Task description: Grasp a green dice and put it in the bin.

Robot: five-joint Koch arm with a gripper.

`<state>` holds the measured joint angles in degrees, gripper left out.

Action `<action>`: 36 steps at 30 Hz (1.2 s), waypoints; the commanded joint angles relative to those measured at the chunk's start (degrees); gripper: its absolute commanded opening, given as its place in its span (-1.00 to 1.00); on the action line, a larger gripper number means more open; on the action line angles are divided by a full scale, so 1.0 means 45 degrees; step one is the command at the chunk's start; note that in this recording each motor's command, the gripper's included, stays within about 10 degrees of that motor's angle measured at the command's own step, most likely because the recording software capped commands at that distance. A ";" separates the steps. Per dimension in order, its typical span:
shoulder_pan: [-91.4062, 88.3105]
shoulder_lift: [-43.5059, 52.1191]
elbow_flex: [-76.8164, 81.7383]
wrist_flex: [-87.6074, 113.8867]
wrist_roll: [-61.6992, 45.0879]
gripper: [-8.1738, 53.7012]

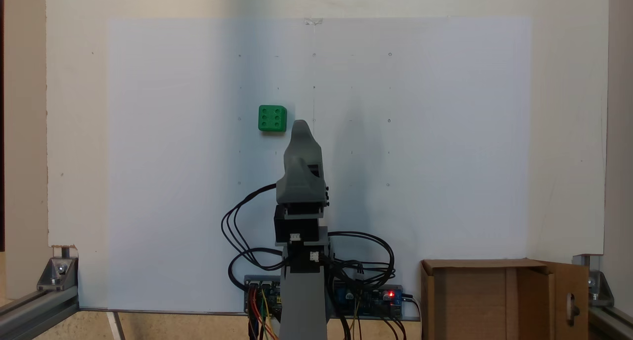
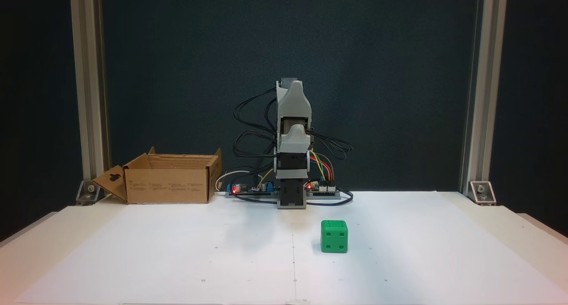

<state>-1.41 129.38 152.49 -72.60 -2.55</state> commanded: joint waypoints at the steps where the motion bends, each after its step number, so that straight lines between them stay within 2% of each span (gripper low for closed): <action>1: 0.0703 0.1309 0.2222 -0.0391 -0.0859 0.72; 27: 0.0918 0.1328 0.2222 -0.0625 -0.0859 0.75; 31: 0.0996 0.1348 0.2222 -0.0723 -0.0781 0.68; 32: 0.1602 0.1309 0.1738 0.2242 -0.0703 0.69; 36: 0.2090 0.1289 -0.1621 0.3511 0.0117 0.69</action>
<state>6.15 129.38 147.39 -62.40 -2.46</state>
